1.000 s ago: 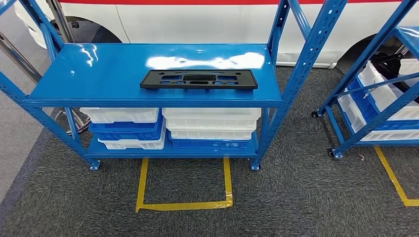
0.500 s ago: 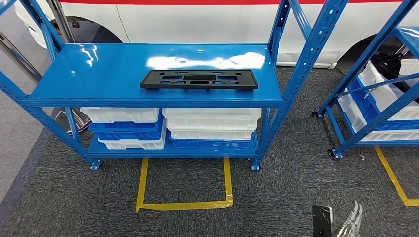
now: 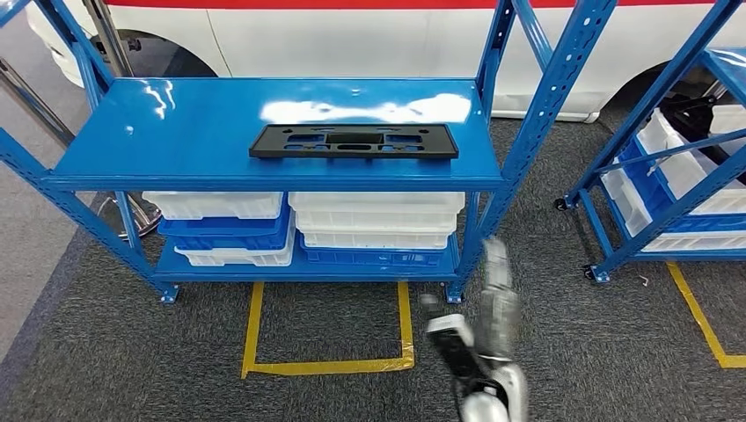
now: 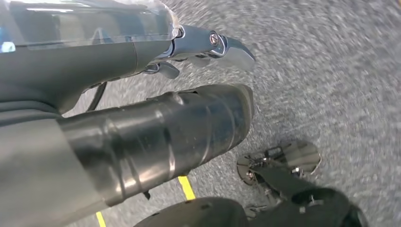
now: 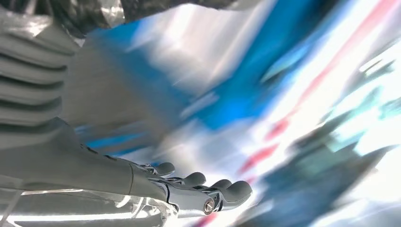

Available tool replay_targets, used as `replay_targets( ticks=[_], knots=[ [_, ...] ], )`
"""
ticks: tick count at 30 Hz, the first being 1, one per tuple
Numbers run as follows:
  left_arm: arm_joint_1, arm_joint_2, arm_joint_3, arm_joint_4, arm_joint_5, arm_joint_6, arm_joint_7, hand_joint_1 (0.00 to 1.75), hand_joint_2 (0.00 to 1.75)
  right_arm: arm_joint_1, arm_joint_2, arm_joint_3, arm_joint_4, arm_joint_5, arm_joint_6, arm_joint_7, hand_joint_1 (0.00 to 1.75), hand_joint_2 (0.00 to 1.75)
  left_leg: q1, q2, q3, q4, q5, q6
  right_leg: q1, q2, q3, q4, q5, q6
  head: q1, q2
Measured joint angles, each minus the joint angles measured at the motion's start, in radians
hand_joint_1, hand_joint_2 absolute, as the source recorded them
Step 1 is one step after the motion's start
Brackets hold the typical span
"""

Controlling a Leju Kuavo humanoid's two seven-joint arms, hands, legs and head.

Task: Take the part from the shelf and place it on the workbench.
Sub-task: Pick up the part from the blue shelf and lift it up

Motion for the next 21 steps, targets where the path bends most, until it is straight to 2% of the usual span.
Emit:
replay_targets(
  ticks=[2,3,6,12,21],
  knots=[
    [-0.003,-0.012,0.000,0.003,-0.014,0.022,-0.005,0.00,0.00,-0.048,-0.025,0.217,-0.002,0.025,0.011,0.022,0.00,1.75,0.001,-0.001,0.000,0.000,0.000,0.000,-0.001,-0.002,0.000,0.000,-0.001,-0.001,0.000,0.000],
    [-0.002,-0.020,0.000,0.003,-0.017,0.032,-0.010,0.00,0.00,-0.067,-0.034,0.294,-0.001,0.038,0.011,0.033,0.00,1.75,0.001,-0.002,0.000,0.000,0.000,0.000,-0.001,-0.003,0.000,0.000,-0.001,-0.001,0.000,0.000],
    [-0.002,-0.043,0.000,0.007,-0.024,0.050,-0.017,0.00,0.00,-0.106,-0.051,0.414,0.003,0.065,0.010,0.056,0.00,1.75,0.000,-0.003,-0.002,0.000,0.000,-0.001,0.000,-0.003,0.000,0.000,-0.001,-0.001,0.000,0.000],
    [-0.003,-0.069,0.000,0.012,-0.029,0.067,0.002,0.00,0.00,-0.153,-0.069,0.531,0.007,0.072,0.004,0.068,0.00,1.75,-0.001,-0.003,-0.002,0.000,0.000,0.000,-0.001,-0.003,-0.001,-0.001,-0.001,-0.001,-0.001,0.000],
    [-0.003,-0.075,0.000,0.013,-0.031,0.088,0.026,0.00,0.00,-0.171,-0.083,0.576,0.009,0.064,-0.013,0.087,0.00,1.75,-0.001,-0.003,-0.002,0.000,0.000,0.000,-0.001,-0.004,-0.001,-0.002,-0.001,-0.001,-0.001,0.000]
  ],
)
